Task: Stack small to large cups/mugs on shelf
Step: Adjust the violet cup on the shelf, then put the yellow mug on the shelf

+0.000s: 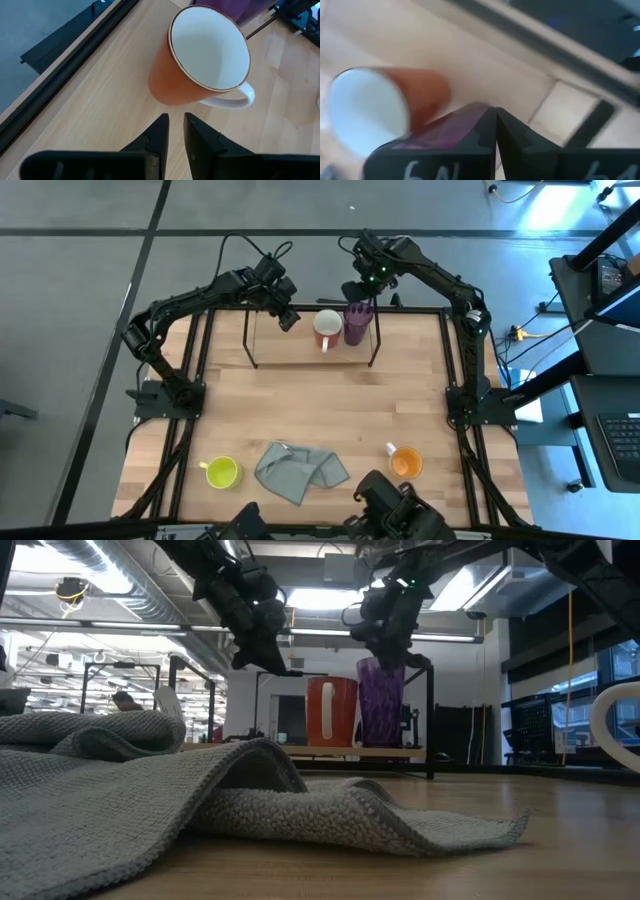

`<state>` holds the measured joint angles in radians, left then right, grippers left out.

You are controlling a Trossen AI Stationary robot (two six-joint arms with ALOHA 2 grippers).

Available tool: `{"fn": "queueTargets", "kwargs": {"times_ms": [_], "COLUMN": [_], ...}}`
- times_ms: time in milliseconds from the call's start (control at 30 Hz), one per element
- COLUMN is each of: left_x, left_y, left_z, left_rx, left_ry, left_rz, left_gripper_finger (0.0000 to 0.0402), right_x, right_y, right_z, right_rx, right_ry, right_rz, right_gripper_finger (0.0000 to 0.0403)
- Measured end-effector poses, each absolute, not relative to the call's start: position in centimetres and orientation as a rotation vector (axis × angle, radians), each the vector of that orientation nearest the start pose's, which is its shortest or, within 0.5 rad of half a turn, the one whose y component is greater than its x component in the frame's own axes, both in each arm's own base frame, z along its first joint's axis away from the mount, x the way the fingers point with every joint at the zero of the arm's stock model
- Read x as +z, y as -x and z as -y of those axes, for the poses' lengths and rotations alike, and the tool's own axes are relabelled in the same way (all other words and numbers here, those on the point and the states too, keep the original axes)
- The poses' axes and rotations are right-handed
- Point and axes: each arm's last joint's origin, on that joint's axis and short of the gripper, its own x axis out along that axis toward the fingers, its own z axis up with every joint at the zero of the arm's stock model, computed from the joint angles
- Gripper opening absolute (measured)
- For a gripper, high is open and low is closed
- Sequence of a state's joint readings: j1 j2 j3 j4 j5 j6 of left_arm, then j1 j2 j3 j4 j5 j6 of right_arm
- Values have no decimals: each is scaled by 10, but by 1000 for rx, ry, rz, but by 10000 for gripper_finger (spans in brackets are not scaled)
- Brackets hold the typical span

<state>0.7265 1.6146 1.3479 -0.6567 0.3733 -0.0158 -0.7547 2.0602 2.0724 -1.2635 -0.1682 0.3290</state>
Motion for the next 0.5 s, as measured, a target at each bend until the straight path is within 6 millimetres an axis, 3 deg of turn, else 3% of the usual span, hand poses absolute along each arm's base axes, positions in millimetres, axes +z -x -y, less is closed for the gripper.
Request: {"fn": "queueTargets", "kwargs": {"times_ms": [133, 300, 400, 500], "left_x": [284, 284, 286, 292], "left_y": [-261, -261, -259, -257], "left_z": [-218, -218, -216, -211], "left_rx": [333, 332, 315, 270], "left_ry": [506, 509, 502, 496], "left_rz": [-798, -804, -801, -791], "left_gripper_finger": [53, 53, 53, 53], "right_x": [318, 353, 380, 394], "right_y": [-308, -306, -301, -290], "right_z": [287, 290, 283, 264], "right_rx": [-788, -886, -878, -845], "right_ry": [-771, -636, -598, -583], "right_rz": [-1028, -923, -881, -910], "right_gripper_finger": [12, 12, 12, 12]}}
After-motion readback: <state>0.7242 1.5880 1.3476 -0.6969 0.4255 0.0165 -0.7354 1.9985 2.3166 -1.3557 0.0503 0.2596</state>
